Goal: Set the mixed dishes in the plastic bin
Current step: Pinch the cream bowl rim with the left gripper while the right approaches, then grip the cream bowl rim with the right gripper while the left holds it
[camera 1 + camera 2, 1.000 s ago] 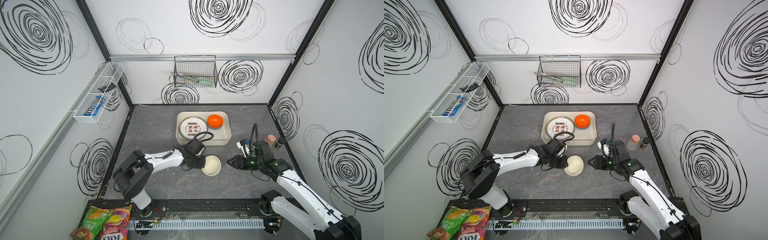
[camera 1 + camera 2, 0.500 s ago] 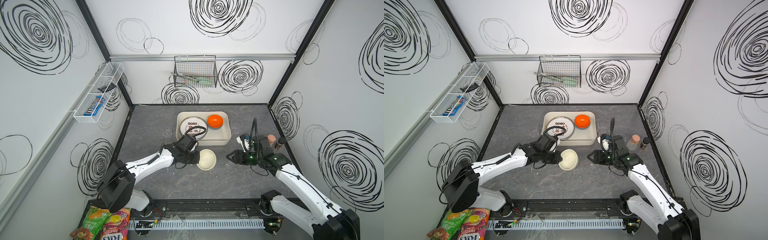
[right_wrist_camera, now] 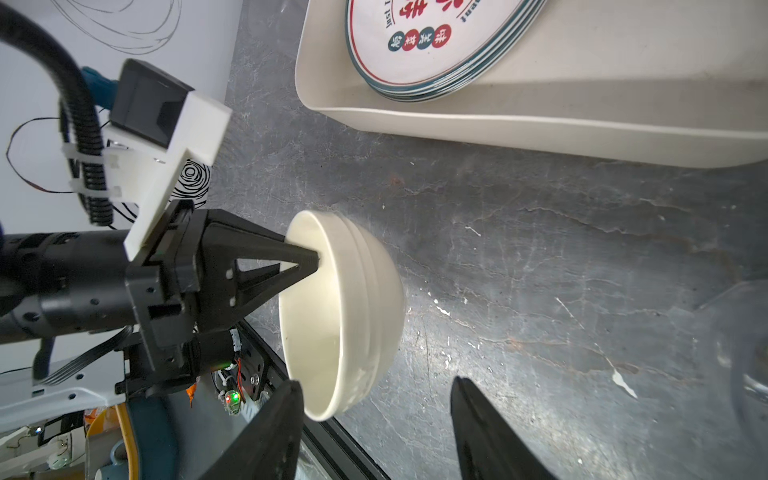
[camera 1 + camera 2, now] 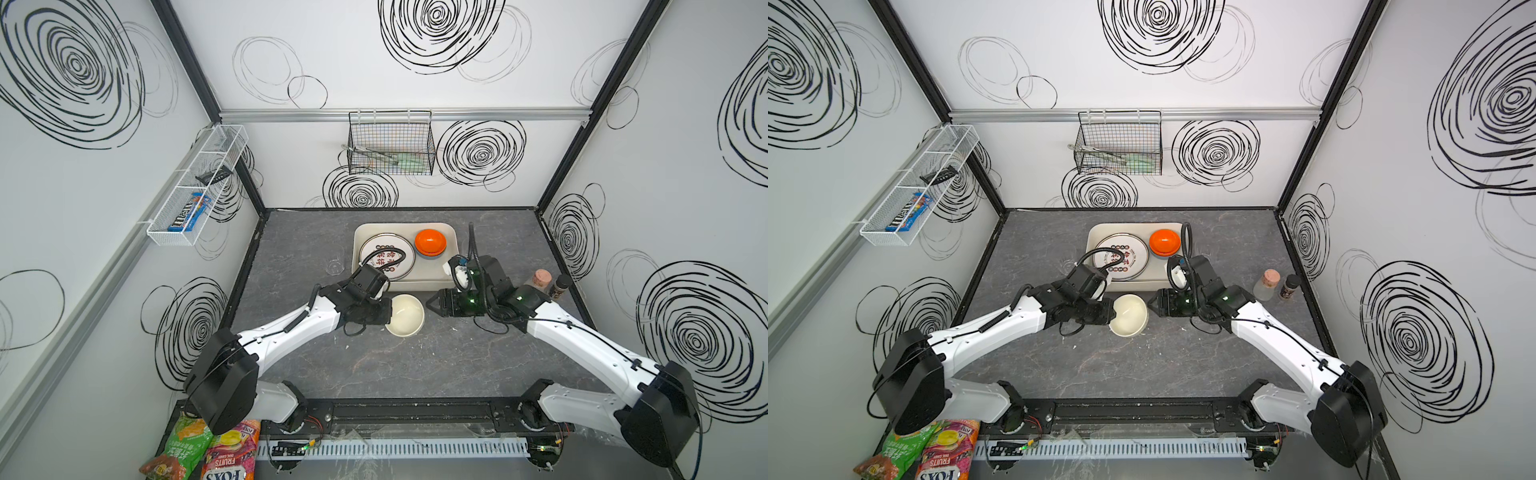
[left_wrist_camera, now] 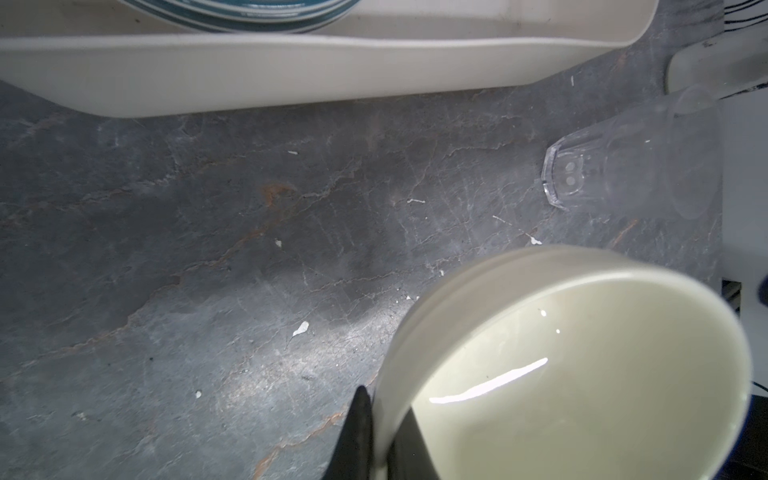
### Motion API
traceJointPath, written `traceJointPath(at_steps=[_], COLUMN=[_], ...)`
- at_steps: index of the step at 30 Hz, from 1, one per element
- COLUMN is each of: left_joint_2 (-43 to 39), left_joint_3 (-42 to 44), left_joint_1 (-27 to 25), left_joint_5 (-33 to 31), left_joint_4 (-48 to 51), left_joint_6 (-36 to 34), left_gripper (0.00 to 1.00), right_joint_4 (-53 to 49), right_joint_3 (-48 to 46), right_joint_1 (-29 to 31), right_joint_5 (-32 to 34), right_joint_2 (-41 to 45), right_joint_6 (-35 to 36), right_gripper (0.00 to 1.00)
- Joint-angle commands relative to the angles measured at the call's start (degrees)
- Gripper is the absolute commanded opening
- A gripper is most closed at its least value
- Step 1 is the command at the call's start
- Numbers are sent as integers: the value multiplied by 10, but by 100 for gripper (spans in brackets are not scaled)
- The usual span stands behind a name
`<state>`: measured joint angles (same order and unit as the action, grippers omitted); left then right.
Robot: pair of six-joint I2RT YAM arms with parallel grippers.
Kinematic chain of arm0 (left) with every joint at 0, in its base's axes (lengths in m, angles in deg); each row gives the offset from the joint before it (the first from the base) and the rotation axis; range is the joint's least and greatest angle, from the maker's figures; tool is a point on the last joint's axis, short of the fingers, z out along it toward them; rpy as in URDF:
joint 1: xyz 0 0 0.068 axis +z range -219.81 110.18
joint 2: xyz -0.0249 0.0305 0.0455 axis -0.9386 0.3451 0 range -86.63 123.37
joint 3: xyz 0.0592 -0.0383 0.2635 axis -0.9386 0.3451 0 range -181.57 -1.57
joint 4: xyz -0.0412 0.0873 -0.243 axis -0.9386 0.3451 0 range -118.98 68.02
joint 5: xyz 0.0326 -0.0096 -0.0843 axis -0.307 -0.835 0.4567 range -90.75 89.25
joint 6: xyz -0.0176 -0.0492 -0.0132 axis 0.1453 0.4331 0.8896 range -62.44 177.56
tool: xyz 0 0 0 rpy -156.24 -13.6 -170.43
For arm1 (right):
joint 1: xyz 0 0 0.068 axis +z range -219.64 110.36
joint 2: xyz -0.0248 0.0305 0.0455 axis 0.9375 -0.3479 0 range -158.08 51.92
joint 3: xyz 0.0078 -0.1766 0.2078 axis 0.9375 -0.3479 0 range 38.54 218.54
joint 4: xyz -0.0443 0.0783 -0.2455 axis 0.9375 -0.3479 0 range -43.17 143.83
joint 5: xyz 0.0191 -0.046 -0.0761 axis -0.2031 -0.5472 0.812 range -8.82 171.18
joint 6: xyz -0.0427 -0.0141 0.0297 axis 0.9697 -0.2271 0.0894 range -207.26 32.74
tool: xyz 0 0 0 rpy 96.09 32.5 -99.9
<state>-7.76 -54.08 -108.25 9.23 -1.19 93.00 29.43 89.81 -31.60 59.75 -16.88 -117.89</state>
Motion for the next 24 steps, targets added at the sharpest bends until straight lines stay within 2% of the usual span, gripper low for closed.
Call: traceJointPath(at_steps=[1,12,24], left_joint_2=[-25,-48,-56], left_joint_3=[-28,-29,-39], left_joint_1=[8,22,31], left_joint_5=[0,1,7], left_joint_4=[-11,0,6], left_joint_6=[-6,-8,-9], left_gripper=[6,6,8], right_joint_4=[16,27,2], right_joint_3=[33,83,121], right_joint_1=[16,60,67], right_joint_5=[27,41,79], right_joint_2=[-25,-111,-158], right_joint_6=[-11,-13,-8], right_gripper=[61,56,37])
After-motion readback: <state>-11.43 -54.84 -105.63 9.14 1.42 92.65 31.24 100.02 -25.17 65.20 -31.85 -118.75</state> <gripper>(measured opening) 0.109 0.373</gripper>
